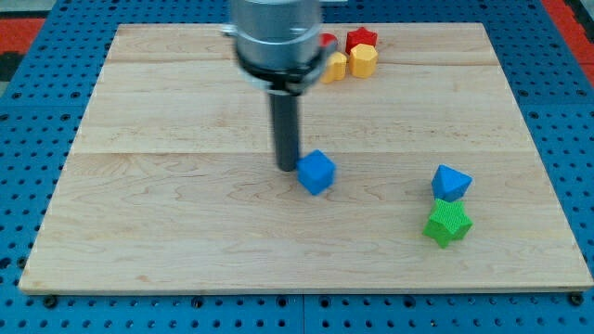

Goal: Move your arm close to the red circle

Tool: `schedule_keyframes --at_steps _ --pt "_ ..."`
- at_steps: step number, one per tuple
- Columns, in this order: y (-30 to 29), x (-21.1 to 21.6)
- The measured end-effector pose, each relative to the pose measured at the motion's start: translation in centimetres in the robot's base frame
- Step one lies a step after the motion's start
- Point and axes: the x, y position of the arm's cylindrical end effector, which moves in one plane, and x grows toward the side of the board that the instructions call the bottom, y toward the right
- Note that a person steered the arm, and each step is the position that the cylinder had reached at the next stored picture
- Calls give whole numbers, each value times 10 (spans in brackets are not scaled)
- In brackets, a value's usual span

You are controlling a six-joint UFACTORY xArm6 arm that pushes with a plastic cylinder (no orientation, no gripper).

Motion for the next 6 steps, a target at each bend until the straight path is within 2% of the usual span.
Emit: schedule_keyframes --at_steps 1,2,4,5,6 --pt "87 16" --pt "54 1" --pt "-32 -149" --pt "-45 -205" --pt "-18 -253"
